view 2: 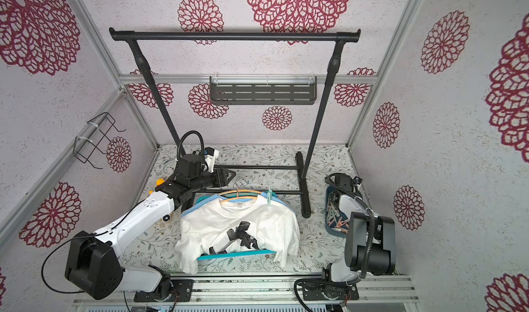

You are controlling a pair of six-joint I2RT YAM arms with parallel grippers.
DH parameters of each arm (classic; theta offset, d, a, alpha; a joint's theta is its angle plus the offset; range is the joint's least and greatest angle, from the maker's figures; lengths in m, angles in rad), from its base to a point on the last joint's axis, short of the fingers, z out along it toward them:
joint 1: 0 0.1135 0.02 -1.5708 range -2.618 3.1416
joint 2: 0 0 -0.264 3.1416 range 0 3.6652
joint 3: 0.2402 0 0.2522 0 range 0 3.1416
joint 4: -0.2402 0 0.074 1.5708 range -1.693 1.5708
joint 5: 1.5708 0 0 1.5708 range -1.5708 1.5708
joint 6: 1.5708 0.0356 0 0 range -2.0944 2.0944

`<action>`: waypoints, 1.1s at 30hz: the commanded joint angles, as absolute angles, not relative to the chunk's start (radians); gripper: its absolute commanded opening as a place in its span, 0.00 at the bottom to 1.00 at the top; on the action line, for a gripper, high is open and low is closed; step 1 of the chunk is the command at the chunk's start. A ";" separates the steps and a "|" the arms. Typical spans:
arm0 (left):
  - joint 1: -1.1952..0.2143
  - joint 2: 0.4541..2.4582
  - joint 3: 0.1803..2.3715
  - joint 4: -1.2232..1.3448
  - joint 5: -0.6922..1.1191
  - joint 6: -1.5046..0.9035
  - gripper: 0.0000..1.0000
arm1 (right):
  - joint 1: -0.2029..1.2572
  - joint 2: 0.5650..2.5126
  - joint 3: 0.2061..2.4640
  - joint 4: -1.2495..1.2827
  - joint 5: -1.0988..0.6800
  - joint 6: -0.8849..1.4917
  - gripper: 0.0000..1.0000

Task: Use clothespins to secure the t-shirt on both sides of the hanger
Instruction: Place the hanger in the basket.

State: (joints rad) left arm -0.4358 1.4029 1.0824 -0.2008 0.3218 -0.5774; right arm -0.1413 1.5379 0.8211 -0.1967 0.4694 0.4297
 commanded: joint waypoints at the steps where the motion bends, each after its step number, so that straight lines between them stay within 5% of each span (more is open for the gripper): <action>1: -0.435 1.351 1.100 -0.282 0.263 -0.562 0.51 | -0.142 1.555 0.852 -0.163 0.489 0.412 0.44; 13: -0.446 1.284 1.102 -0.352 0.176 -0.549 0.52 | -0.136 1.506 0.835 -0.150 0.435 0.371 0.49; 24: -0.484 1.340 1.150 -0.397 0.178 -0.538 0.51 | -0.144 1.544 0.866 -0.164 0.410 0.371 0.41; 33: -0.490 1.341 1.167 -0.442 0.170 -0.503 0.50 | -0.248 1.465 0.802 -0.161 0.194 0.418 0.31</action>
State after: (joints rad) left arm -0.4839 1.3399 1.1439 -0.4145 0.1818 -0.5304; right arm -0.1932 1.5227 0.8234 -0.1551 0.2962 0.3908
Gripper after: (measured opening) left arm 0.500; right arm 0.311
